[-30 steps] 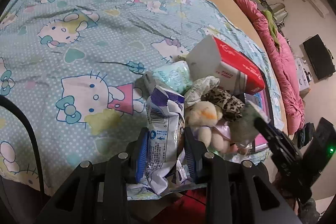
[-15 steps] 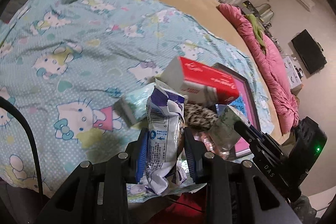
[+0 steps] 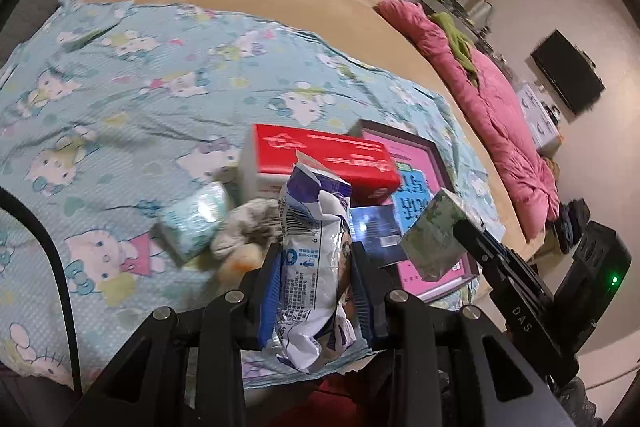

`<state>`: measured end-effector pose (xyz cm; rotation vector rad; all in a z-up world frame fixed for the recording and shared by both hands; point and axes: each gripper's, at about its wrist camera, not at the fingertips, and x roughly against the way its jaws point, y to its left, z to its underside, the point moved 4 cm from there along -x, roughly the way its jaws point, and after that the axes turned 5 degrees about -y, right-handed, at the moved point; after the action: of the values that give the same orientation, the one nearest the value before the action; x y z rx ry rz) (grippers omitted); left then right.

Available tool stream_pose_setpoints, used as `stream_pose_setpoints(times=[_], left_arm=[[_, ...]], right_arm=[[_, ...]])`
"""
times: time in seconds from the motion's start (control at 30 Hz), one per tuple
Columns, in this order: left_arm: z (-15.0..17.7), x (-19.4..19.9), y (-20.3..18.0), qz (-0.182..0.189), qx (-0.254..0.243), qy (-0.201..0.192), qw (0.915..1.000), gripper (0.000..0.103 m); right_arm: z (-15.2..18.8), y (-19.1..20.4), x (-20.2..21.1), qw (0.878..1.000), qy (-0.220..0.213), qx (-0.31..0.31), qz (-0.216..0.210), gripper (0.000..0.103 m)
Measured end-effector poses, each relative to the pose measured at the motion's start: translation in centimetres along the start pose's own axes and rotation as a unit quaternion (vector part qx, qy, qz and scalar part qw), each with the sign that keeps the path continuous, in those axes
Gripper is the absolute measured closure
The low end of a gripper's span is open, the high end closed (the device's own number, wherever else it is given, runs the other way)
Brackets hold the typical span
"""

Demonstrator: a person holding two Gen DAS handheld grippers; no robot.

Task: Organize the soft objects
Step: 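Carry the snack packet in the left tool while the right tool carries its packet over the pink tray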

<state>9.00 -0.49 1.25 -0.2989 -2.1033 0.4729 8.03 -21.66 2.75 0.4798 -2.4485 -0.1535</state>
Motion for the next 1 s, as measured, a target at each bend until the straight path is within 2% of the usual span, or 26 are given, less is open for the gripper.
stream_pose_setpoints(times=[0.6, 1.0], left_arm=[[1.2, -5.6, -11.4, 0.036, -0.096, 0.035, 0.9941, 0.07], [3.7, -11.1, -16.5, 0.023, -0.171, 0.075, 0.9823, 0.07]], right_arm=[[1.7, -9.4, 3.1, 0.992, -0.025, -0.102, 0.071, 0.085], [4.5, -15.8, 3.9, 0.976, -0.015, -0.192, 0.102, 0.085]])
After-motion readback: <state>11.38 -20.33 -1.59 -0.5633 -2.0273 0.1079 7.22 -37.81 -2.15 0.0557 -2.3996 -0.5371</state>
